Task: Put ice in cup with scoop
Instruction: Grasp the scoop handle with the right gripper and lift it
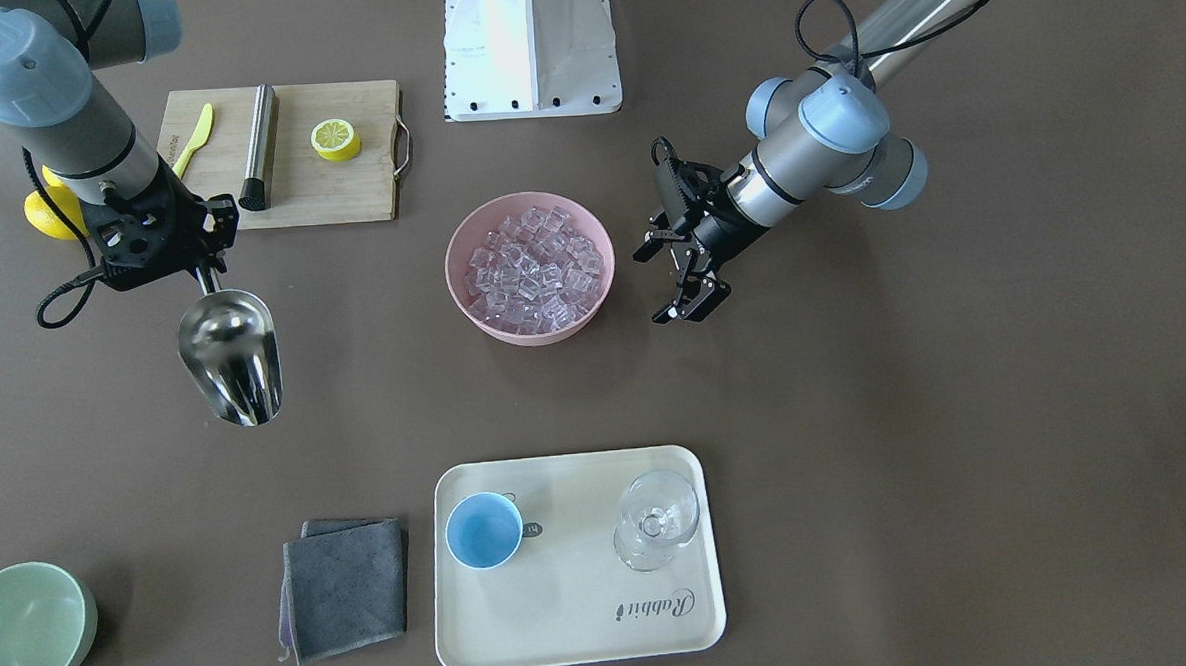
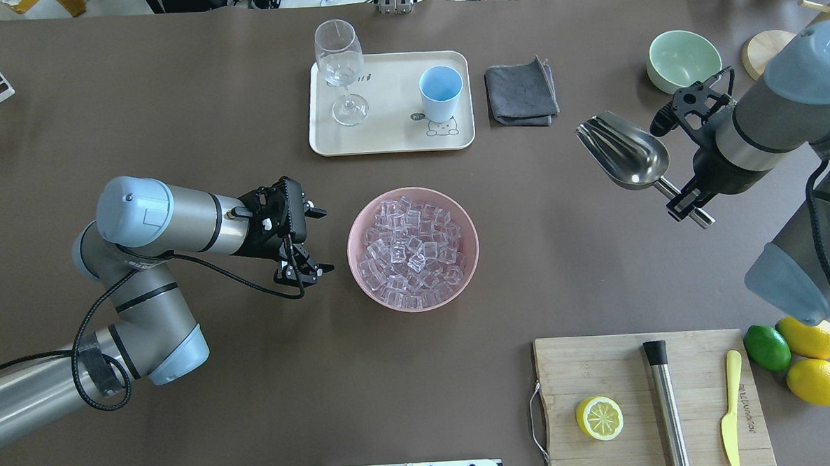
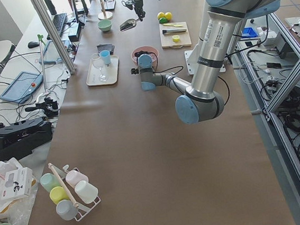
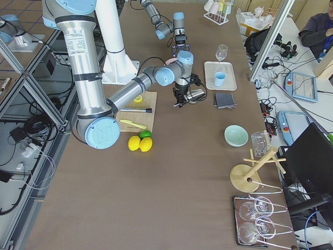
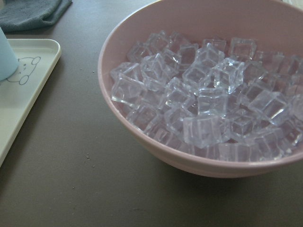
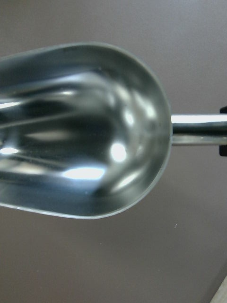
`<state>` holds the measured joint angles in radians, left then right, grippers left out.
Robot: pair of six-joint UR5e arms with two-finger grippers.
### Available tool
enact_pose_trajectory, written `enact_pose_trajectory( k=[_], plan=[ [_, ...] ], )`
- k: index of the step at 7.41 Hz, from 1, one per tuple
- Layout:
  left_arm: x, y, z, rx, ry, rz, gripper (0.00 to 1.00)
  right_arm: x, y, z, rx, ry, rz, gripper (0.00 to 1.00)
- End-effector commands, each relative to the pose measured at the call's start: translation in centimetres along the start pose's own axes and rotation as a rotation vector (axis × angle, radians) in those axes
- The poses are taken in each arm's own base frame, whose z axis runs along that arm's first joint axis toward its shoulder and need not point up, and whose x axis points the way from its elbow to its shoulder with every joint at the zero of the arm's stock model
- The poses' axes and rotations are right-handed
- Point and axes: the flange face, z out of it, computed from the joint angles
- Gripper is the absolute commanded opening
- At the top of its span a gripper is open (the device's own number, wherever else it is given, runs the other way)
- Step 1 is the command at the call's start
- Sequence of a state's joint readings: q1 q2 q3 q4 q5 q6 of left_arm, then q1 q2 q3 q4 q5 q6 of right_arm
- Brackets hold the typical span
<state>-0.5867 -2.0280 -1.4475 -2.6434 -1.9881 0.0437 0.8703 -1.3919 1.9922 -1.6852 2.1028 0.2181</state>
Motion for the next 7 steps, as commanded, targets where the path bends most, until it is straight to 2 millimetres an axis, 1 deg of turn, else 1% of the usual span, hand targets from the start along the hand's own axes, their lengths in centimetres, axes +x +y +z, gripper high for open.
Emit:
enact_pose_trajectory(
  k=[1, 2, 3, 4, 5, 6, 7],
  plan=[
    [-0.1, 0.3, 0.8, 0.004, 0.002, 0.003, 0.99, 0.6, 0.3, -1.2, -0.022, -0.005, -0.100, 0.00],
    [-0.1, 0.2, 0.7, 0.013, 0.000, 0.005, 0.99, 0.5, 0.7, -1.4, -0.068, -0.004, -0.168, 0.00],
    [0.0, 0.2, 0.7, 0.020, 0.001, 0.009, 0.99, 0.3, 0.4, -1.5, -0.140, -0.010, -0.238, 0.00],
    [0.2, 0.1, 0.6, 0.035, 0.004, 0.016, 0.99, -1.1, -1.5, -2.9, -0.203, -0.007, -0.339, 0.00],
    [0.2, 0.1, 0.6, 0.038, 0.004, 0.017, 0.99, -1.6, -1.3, -3.7, -0.240, -0.004, -0.347, 0.00],
    [0.3, 0.1, 0.7, 0.038, 0.005, 0.017, 0.99, -2.4, -0.5, -5.0, -0.236, -0.005, -0.353, 0.00],
    [0.3, 0.1, 0.7, 0.038, 0.005, 0.017, 0.99, -5.3, -0.4, -6.7, -0.234, -0.011, -0.388, 0.00]
  ],
)
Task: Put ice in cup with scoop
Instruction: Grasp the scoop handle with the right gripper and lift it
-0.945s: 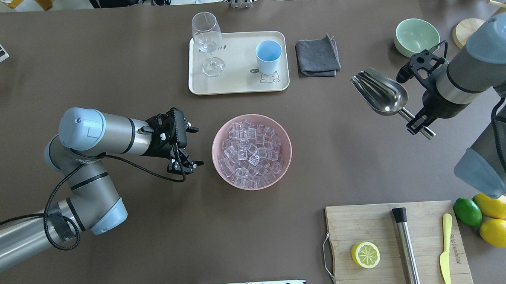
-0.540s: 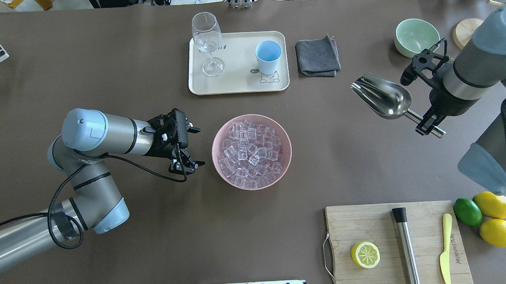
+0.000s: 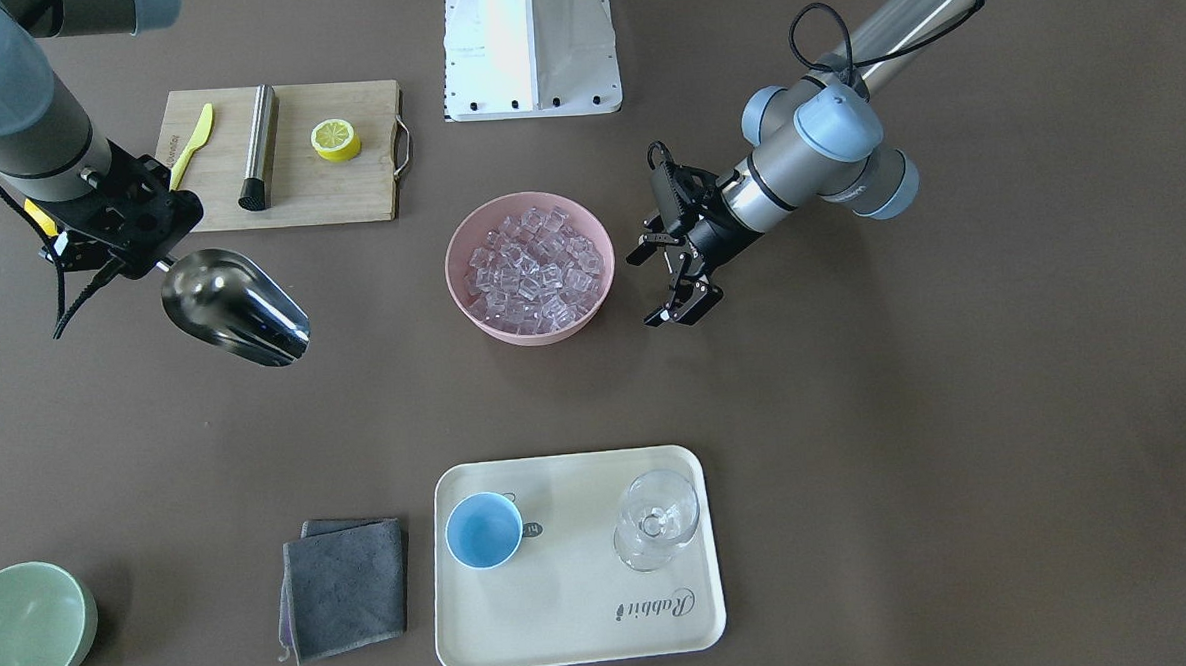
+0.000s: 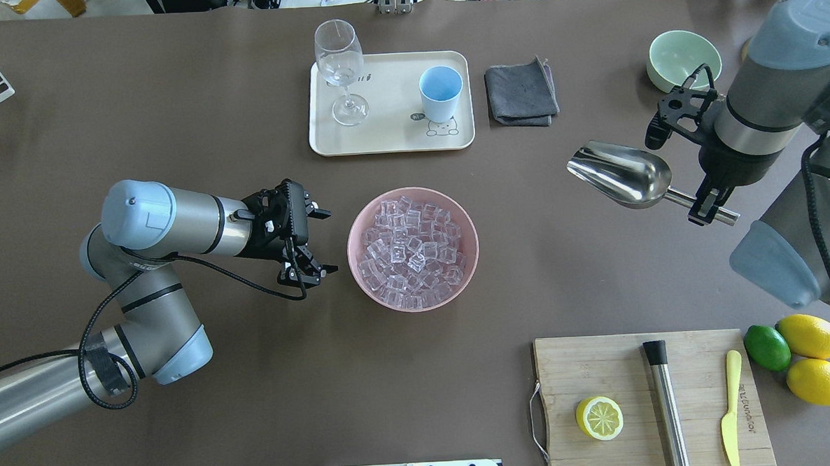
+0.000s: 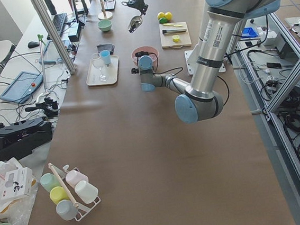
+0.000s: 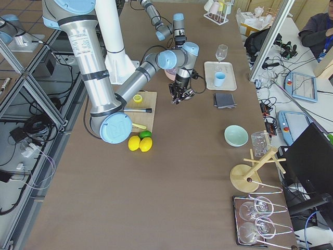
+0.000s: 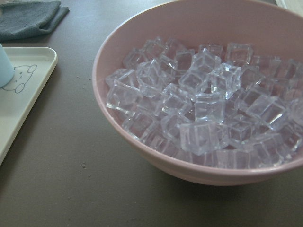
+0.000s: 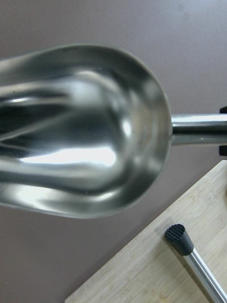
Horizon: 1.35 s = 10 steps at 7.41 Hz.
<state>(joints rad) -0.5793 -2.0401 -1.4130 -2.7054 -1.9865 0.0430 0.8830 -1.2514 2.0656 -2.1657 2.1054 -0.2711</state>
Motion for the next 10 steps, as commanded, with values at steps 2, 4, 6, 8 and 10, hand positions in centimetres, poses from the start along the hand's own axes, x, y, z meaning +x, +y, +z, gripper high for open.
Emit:
enact_pose_trajectory(
  k=[2, 4, 6, 8, 10],
  plan=[
    [0.1, -0.1, -0.1, 0.013, 0.000, 0.006, 0.99, -8.6, -2.0, -5.9, -0.058, -0.020, -0.070, 0.00],
    [0.1, -0.1, -0.1, 0.014, 0.000, 0.006, 0.99, -12.0, -3.8, -6.5, -0.113, -0.046, -0.088, 0.00],
    [0.1, -0.1, -0.1, 0.019, 0.000, 0.008, 0.99, -14.4, -5.3, -6.1, -0.190, -0.082, -0.091, 0.00],
    [0.1, 0.0, 0.0, 0.017, 0.000, 0.008, 0.99, -17.1, -9.0, -7.9, -0.305, -0.096, -0.002, 0.00],
    [0.1, 0.1, -0.1, 0.021, -0.001, 0.010, 0.99, -17.6, -13.2, -8.6, -0.371, -0.097, 0.041, 0.00]
  ],
)
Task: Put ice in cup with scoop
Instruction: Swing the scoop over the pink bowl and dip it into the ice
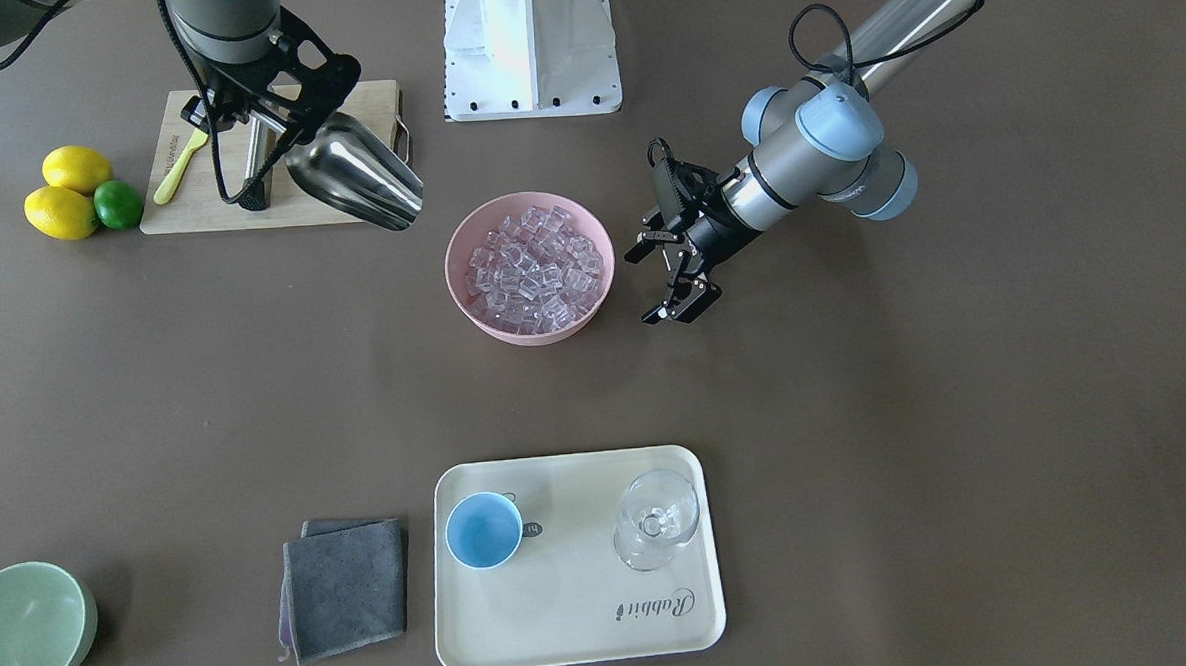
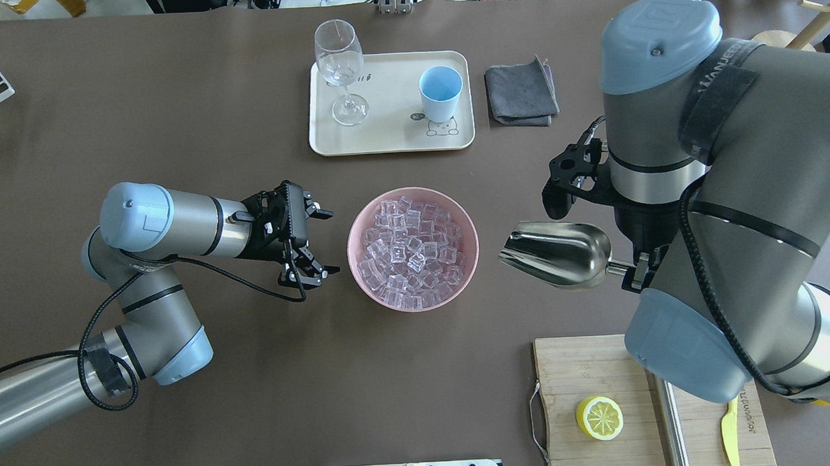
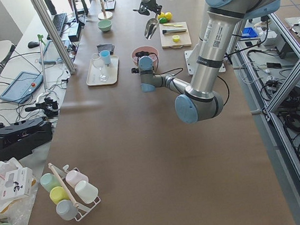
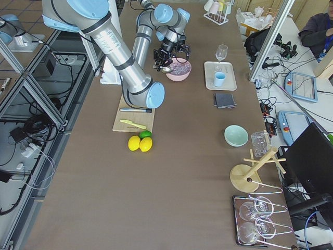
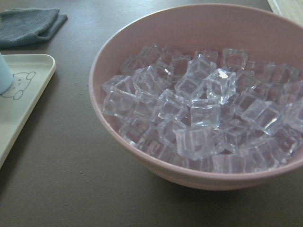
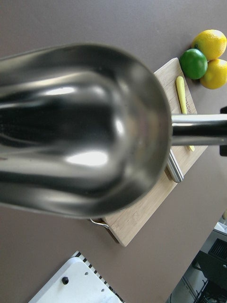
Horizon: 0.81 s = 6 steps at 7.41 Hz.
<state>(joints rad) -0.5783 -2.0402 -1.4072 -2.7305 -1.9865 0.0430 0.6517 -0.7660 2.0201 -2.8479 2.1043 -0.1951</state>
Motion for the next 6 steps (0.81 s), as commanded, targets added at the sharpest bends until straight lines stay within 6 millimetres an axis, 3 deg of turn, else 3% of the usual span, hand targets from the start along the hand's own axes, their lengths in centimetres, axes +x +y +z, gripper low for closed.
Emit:
enact_pose_trajectory(
  k=[1, 3, 6],
  plan=[
    [0.0, 0.0, 0.0, 0.005, 0.000, 0.002, 0.99, -0.9, -4.6, -2.5, -0.079, -0.005, 0.056, 0.00],
    [0.0, 0.0, 0.0, 0.005, 0.000, 0.002, 0.99, -2.2, -7.2, -1.5, -0.147, -0.008, 0.088, 0.00],
    [0.0, -0.1, -0.1, 0.013, -0.002, 0.007, 0.99, -5.0, -8.7, -0.4, -0.201, 0.039, 0.065, 0.00]
  ],
)
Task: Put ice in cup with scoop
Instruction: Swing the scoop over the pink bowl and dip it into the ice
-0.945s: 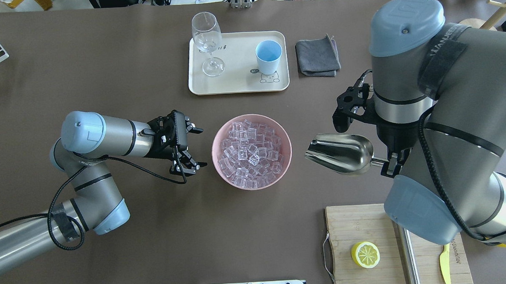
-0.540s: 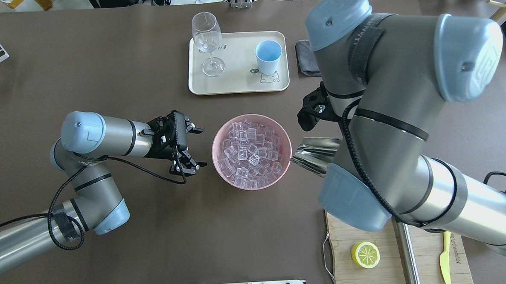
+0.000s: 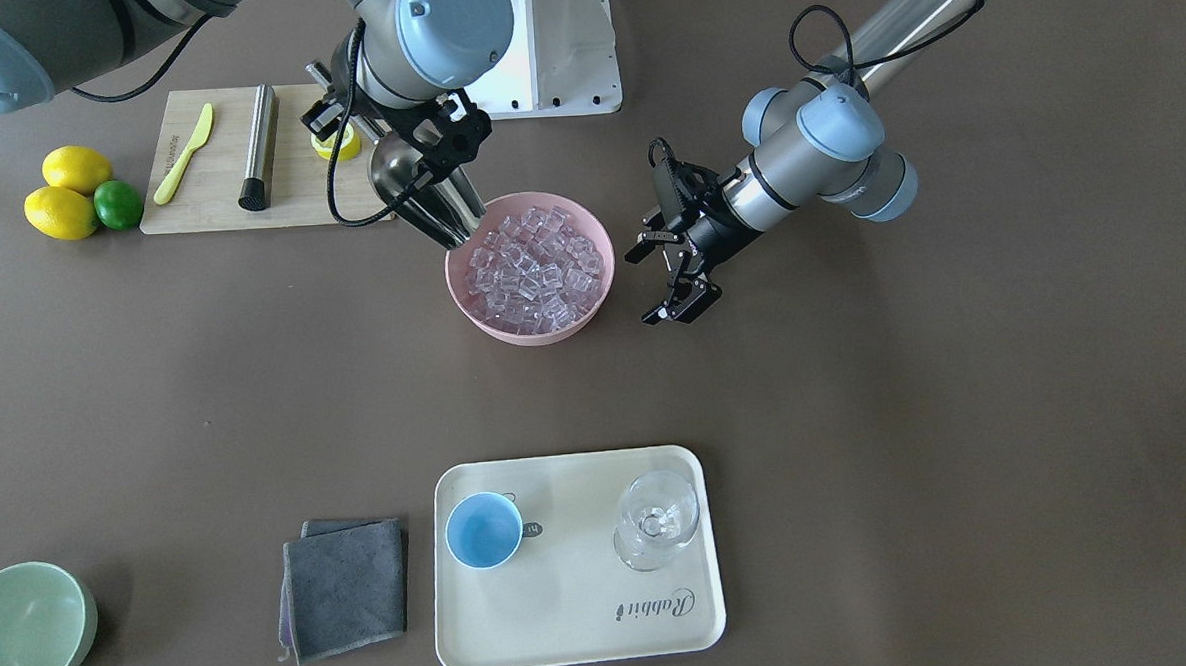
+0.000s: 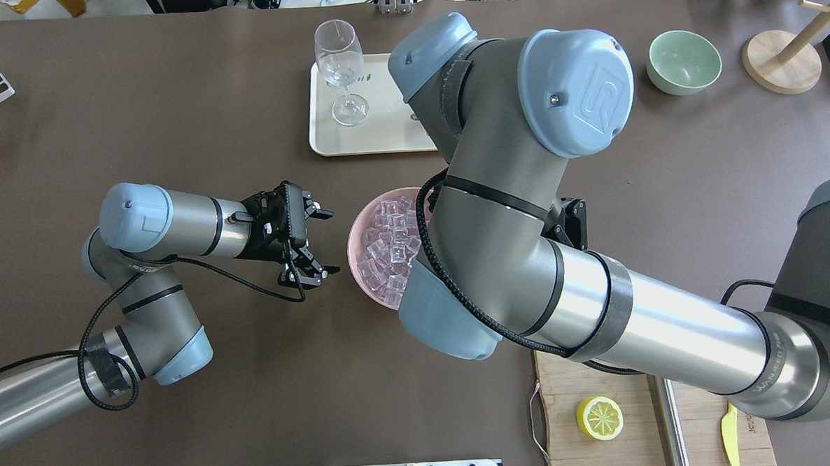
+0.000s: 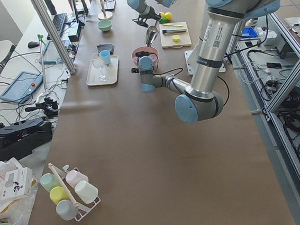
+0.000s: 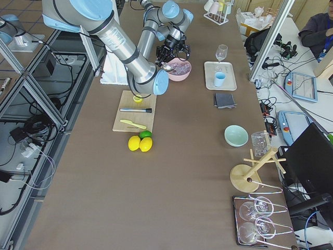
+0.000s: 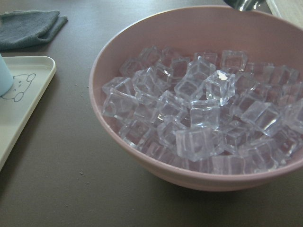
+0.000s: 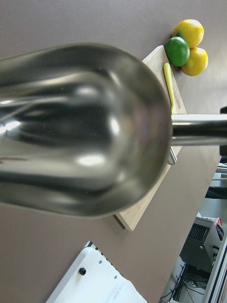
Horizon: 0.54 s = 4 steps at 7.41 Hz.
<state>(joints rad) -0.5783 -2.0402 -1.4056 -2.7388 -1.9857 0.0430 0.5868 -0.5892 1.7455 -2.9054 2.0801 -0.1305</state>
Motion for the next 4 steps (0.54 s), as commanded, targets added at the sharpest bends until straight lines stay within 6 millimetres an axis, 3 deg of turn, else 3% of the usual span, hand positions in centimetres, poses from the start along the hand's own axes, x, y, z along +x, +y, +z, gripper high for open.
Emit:
enact_pose_trajectory(
  k=[1, 4],
  plan=[
    [0.0, 0.0, -0.1, 0.010, -0.001, 0.004, 0.99, -2.9, -1.2, -0.3, -0.050, 0.059, -0.022, 0.00],
    [0.1, -0.1, -0.2, 0.017, -0.001, 0.008, 0.99, -3.7, -3.0, -0.7, -0.091, 0.079, -0.018, 0.00]
  ],
)
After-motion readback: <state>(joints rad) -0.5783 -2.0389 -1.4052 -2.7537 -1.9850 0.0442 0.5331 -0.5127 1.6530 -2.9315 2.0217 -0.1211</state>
